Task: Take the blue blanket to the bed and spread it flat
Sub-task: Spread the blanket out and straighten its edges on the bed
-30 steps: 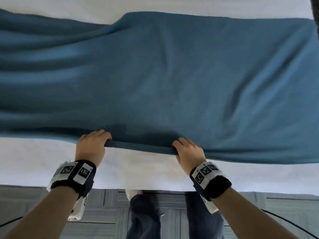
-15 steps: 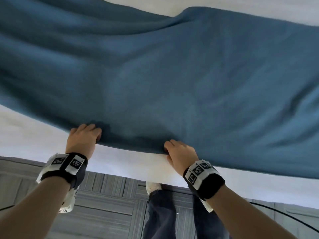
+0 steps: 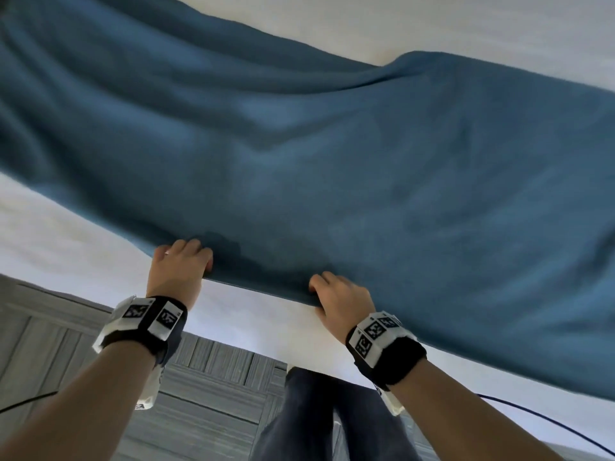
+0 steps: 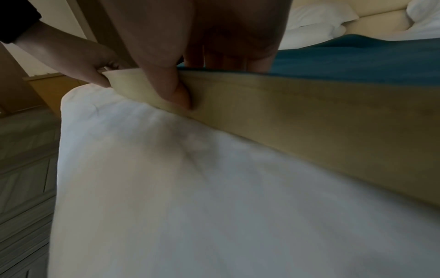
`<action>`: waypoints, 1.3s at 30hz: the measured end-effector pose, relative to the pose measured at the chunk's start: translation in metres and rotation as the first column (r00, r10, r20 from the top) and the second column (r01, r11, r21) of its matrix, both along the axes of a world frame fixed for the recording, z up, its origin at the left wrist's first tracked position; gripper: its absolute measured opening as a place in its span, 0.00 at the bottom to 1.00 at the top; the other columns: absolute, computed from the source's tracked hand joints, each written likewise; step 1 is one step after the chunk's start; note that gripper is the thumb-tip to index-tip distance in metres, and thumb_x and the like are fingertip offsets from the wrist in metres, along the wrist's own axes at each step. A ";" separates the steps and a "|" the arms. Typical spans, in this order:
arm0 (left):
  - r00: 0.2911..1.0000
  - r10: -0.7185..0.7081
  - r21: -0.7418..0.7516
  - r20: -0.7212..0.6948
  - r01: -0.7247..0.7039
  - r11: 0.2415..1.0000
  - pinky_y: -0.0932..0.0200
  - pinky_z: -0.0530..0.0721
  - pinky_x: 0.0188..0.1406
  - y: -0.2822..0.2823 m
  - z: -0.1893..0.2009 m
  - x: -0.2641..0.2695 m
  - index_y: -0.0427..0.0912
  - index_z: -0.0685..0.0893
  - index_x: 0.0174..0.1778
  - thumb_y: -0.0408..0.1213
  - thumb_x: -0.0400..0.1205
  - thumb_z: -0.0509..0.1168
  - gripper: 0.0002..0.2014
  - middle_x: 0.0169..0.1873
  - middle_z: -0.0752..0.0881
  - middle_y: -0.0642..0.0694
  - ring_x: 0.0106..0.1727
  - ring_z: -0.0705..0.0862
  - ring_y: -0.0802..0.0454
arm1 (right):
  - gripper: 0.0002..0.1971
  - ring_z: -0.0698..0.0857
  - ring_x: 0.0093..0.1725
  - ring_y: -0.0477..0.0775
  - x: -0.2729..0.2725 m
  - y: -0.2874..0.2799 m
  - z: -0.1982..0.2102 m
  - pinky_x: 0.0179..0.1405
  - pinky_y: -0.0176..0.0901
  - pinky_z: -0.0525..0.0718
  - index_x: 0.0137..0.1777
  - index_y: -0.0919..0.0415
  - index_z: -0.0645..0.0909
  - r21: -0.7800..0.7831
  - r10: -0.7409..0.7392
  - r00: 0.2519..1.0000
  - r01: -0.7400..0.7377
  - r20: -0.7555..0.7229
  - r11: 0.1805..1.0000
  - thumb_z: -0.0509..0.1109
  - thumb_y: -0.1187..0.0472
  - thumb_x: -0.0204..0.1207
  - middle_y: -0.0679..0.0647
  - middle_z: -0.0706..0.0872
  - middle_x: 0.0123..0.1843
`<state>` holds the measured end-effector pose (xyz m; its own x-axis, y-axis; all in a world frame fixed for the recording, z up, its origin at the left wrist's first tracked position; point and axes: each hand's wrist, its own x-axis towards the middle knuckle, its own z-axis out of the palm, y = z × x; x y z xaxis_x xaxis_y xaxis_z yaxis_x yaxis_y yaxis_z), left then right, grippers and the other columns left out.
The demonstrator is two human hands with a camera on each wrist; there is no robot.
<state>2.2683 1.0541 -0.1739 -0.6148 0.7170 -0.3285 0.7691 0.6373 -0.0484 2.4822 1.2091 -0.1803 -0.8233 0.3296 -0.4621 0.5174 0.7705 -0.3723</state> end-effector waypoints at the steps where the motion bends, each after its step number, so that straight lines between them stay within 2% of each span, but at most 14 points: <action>1: 1.000 0.007 -0.002 0.007 -0.007 1.000 0.43 0.73 0.50 0.000 0.000 -0.003 0.39 0.82 0.31 0.18 0.63 0.64 0.11 0.34 0.82 0.39 0.44 0.82 0.37 | 0.13 0.80 0.58 0.58 -0.005 0.000 0.000 0.39 0.48 0.77 0.59 0.56 0.72 -0.004 0.004 1.000 -0.004 0.005 1.000 0.63 0.61 0.75 0.54 0.79 0.58; 8: 0.998 0.019 0.024 0.060 -0.020 1.000 0.46 0.70 0.52 -0.008 -0.004 -0.051 0.41 0.81 0.33 0.19 0.64 0.63 0.12 0.35 0.82 0.41 0.45 0.81 0.39 | 0.11 0.82 0.55 0.58 -0.053 -0.014 -0.003 0.37 0.45 0.72 0.57 0.55 0.73 0.005 -0.037 0.999 0.037 -0.008 0.999 0.63 0.60 0.75 0.53 0.81 0.56; 13: 0.997 -0.042 0.048 0.072 0.039 0.998 0.45 0.70 0.49 -0.030 -0.006 -0.120 0.39 0.83 0.36 0.20 0.67 0.62 0.11 0.36 0.83 0.39 0.46 0.81 0.38 | 0.11 0.84 0.52 0.58 -0.111 -0.047 -0.010 0.36 0.43 0.71 0.58 0.53 0.73 0.020 -0.176 0.984 0.177 -0.032 0.984 0.60 0.57 0.77 0.52 0.82 0.54; 16: 0.996 -0.060 0.035 0.066 0.057 0.998 0.44 0.71 0.48 -0.053 -0.004 -0.171 0.38 0.82 0.36 0.20 0.68 0.61 0.10 0.37 0.82 0.38 0.47 0.81 0.38 | 0.11 0.83 0.52 0.58 -0.158 -0.077 -0.014 0.35 0.43 0.70 0.59 0.53 0.74 0.016 -0.207 0.977 0.208 -0.054 0.978 0.58 0.56 0.79 0.51 0.83 0.54; 18: 0.997 -0.064 0.030 0.052 0.063 0.998 0.44 0.72 0.46 -0.070 -0.002 -0.203 0.37 0.82 0.37 0.19 0.68 0.60 0.10 0.38 0.82 0.36 0.46 0.81 0.37 | 0.10 0.83 0.53 0.57 -0.191 -0.098 -0.015 0.36 0.43 0.70 0.59 0.54 0.75 -0.010 -0.196 0.977 0.196 -0.079 0.981 0.58 0.58 0.80 0.52 0.82 0.54; 21: 0.996 -0.076 0.034 0.042 0.075 0.997 0.43 0.75 0.40 -0.095 -0.002 -0.238 0.35 0.82 0.34 0.20 0.68 0.56 0.11 0.34 0.82 0.34 0.42 0.82 0.35 | 0.09 0.82 0.54 0.58 -0.235 -0.134 -0.016 0.37 0.45 0.72 0.57 0.58 0.76 -0.041 -0.104 0.992 0.102 -0.071 0.994 0.58 0.61 0.80 0.54 0.82 0.55; 25: 0.994 -0.111 0.002 0.003 0.111 0.994 0.42 0.77 0.36 -0.132 -0.005 -0.252 0.33 0.82 0.31 0.26 0.65 0.54 0.10 0.31 0.82 0.33 0.37 0.83 0.34 | 0.09 0.81 0.56 0.61 -0.263 -0.162 -0.017 0.39 0.47 0.73 0.57 0.60 0.77 -0.070 -0.032 0.999 0.032 0.001 0.997 0.57 0.63 0.81 0.57 0.82 0.56; 28: 0.998 -0.070 -0.069 0.004 0.070 0.995 0.40 0.77 0.43 -0.136 -0.006 -0.255 0.35 0.83 0.33 0.21 0.66 0.61 0.08 0.35 0.82 0.34 0.43 0.83 0.34 | 0.11 0.82 0.58 0.59 -0.261 -0.156 -0.014 0.44 0.47 0.76 0.59 0.56 0.78 -0.161 -0.044 0.999 0.044 0.003 0.986 0.60 0.55 0.81 0.53 0.82 0.58; 30: 0.998 -0.023 -0.130 0.053 0.030 0.991 0.43 0.74 0.52 -0.127 -0.006 -0.260 0.41 0.84 0.39 0.22 0.68 0.63 0.11 0.44 0.82 0.39 0.53 0.81 0.38 | 0.13 0.83 0.57 0.57 -0.255 -0.146 -0.008 0.44 0.45 0.75 0.59 0.51 0.78 -0.212 -0.076 0.997 0.073 -0.009 0.975 0.60 0.48 0.80 0.50 0.84 0.57; 32: 0.993 -0.002 -0.184 0.122 0.025 0.983 0.48 0.73 0.58 -0.116 -0.002 -0.265 0.50 0.82 0.44 0.26 0.72 0.60 0.14 0.51 0.80 0.46 0.60 0.79 0.44 | 0.12 0.84 0.54 0.56 -0.248 -0.129 0.000 0.45 0.45 0.77 0.56 0.49 0.78 -0.218 -0.150 0.988 0.142 -0.022 0.966 0.59 0.46 0.79 0.47 0.86 0.55; 34: 0.975 0.020 -0.132 0.222 0.010 0.991 0.51 0.74 0.58 -0.098 0.007 -0.264 0.52 0.82 0.45 0.25 0.72 0.59 0.16 0.53 0.82 0.49 0.59 0.81 0.45 | 0.10 0.85 0.52 0.57 -0.240 -0.105 0.009 0.47 0.47 0.80 0.52 0.48 0.79 -0.215 -0.260 0.965 0.248 -0.030 0.945 0.58 0.49 0.80 0.47 0.87 0.53; 36: 0.965 0.027 -0.043 0.262 -0.017 0.999 0.55 0.75 0.55 -0.074 0.015 -0.261 0.51 0.83 0.46 0.24 0.72 0.58 0.17 0.53 0.85 0.50 0.55 0.84 0.44 | 0.09 0.85 0.52 0.61 -0.231 -0.074 0.015 0.48 0.49 0.82 0.50 0.49 0.79 -0.194 -0.375 0.927 0.365 -0.019 0.911 0.58 0.52 0.80 0.50 0.88 0.51; 39: 0.960 -0.002 0.047 0.280 -0.012 0.999 0.52 0.77 0.53 -0.027 0.023 -0.254 0.50 0.83 0.46 0.27 0.77 0.57 0.14 0.54 0.85 0.48 0.52 0.84 0.41 | 0.09 0.84 0.51 0.65 -0.219 -0.022 0.022 0.50 0.52 0.83 0.51 0.51 0.80 -0.141 -0.476 0.879 0.473 0.012 0.870 0.58 0.54 0.80 0.56 0.87 0.49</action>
<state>2.0141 1.0269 -0.1511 -0.5069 0.7331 -0.4533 0.7444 0.6375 0.1987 2.2631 1.1867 -0.1578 -0.5948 0.6185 -0.5136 0.7978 0.3756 -0.4716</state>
